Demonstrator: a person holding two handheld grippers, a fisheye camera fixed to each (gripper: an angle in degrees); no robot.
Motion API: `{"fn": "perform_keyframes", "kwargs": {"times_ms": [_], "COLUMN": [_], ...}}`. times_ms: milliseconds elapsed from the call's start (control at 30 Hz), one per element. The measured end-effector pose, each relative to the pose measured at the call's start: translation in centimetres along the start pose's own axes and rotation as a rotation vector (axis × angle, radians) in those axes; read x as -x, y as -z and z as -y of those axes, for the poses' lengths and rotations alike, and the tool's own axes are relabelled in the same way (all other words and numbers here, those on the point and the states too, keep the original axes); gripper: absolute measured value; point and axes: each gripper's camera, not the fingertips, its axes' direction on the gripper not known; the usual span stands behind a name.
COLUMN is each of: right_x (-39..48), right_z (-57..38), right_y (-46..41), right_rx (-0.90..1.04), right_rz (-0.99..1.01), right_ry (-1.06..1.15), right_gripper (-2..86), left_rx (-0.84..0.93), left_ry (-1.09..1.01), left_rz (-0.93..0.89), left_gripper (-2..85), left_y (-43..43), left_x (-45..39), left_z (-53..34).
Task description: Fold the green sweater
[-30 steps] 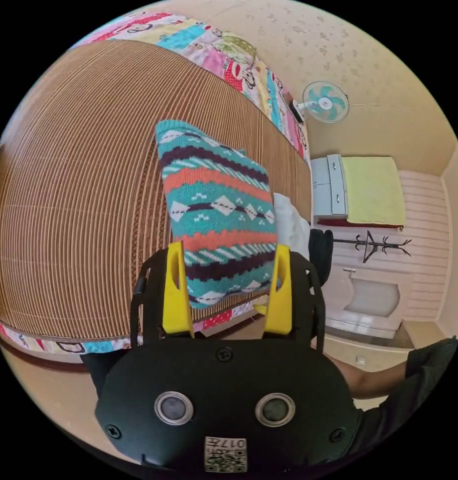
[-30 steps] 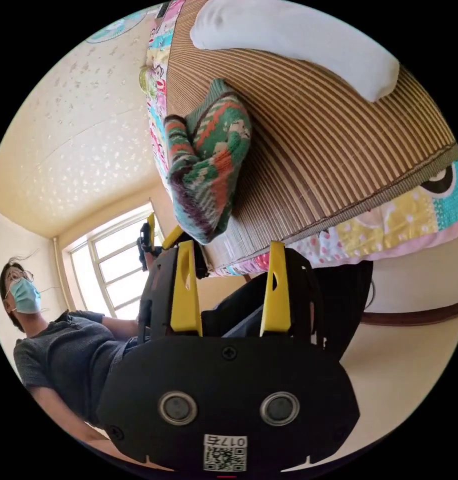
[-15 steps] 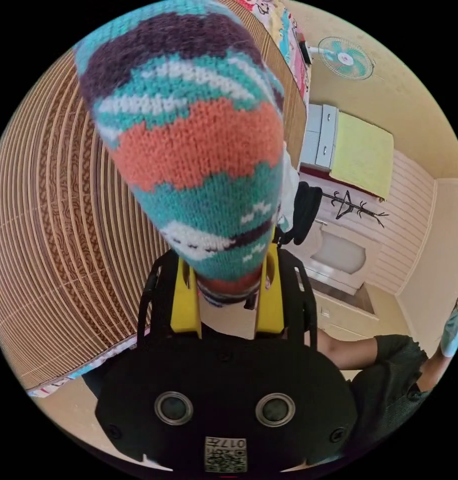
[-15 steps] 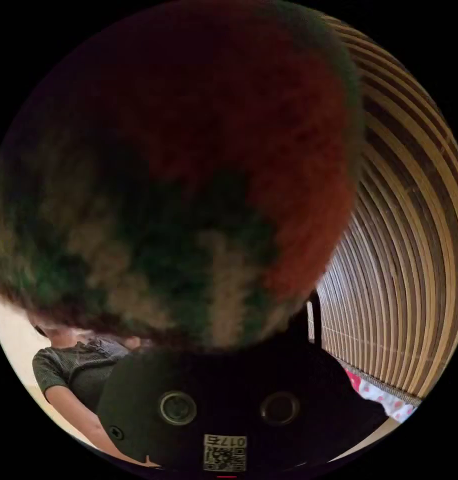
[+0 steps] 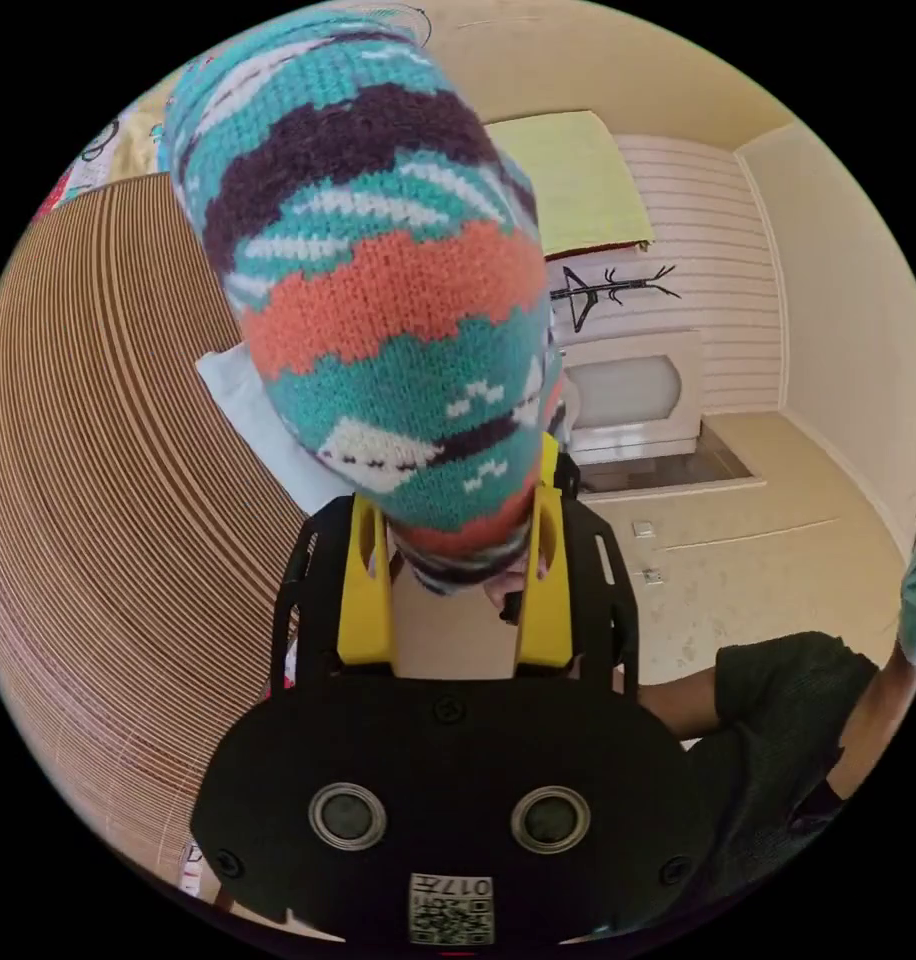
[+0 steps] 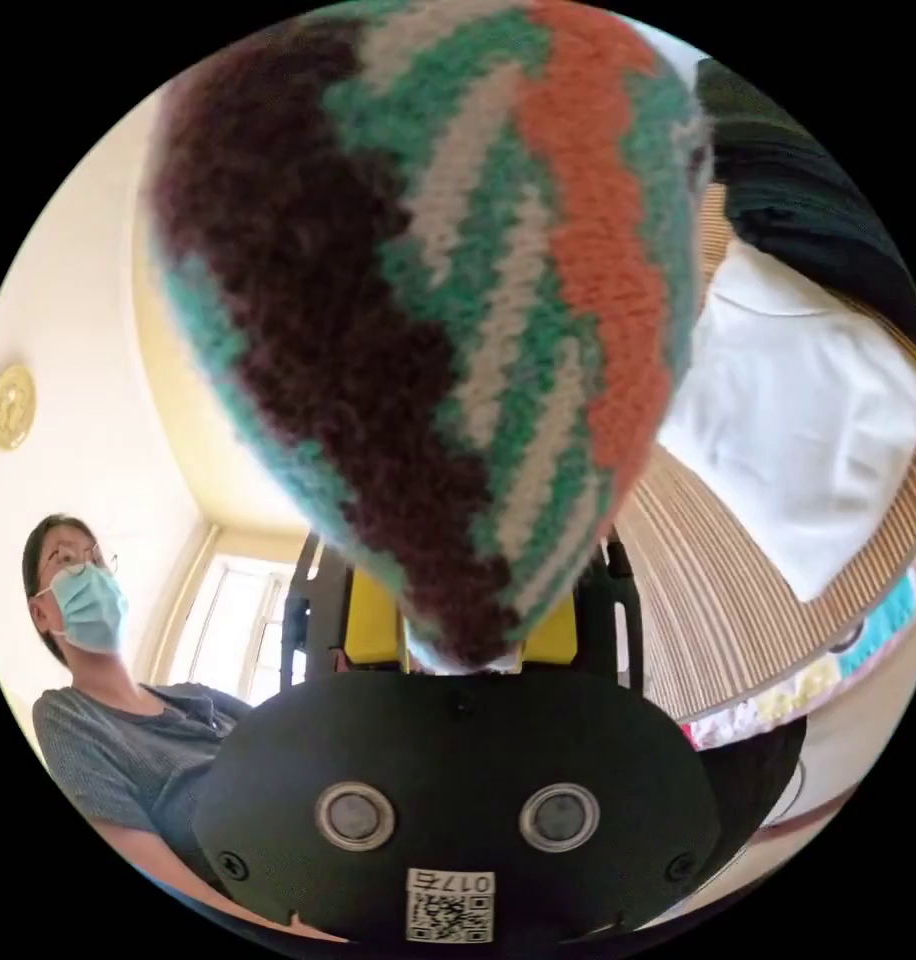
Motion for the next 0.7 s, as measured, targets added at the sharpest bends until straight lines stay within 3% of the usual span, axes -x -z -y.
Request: {"fn": "perform_keyframes", "kwargs": {"times_ms": [67,133,200,267,433,567,700], "right_x": [-4.5,-7.7,-9.4,-9.6,-11.0,-12.3,-14.5], "right_z": [-1.6,-4.1,-7.0,-10.0,-13.2,-15.7,-18.1], "right_y": [6.1,10.6,13.5,13.7,2.8,-15.0,-28.0], "right_rx": [-0.166,-0.232,-0.232,-0.141,0.206,0.534,0.586], "right_rz": [-0.209,-0.434,-0.632,-0.775,-0.919,-0.913,-0.978], "right_ry": [-0.125,-0.272,-0.381,-0.334,-0.153,0.131,0.321], "right_gripper": [13.0,9.2,8.1,10.5,18.0,24.5,27.5], "left_rx": [0.079,0.245,0.407,0.431,0.144,-0.089,-0.236], "left_ry": [0.034,0.046,0.141,0.222,0.581,0.649,0.582], "left_rz": [0.130,0.430,0.587,0.621,0.655,0.780,0.931], "left_gripper": [19.3,19.6,19.7,19.1,19.6,24.1,27.7], "left_y": [-2.8,-5.9,-6.8,-4.7,6.3,9.9,8.4], "left_x": [1.3,4.5,8.5,11.5,16.9,18.0,21.0], "left_z": [-0.6,-4.9,-10.4,-16.8,-32.4,-36.2,-35.7]}}
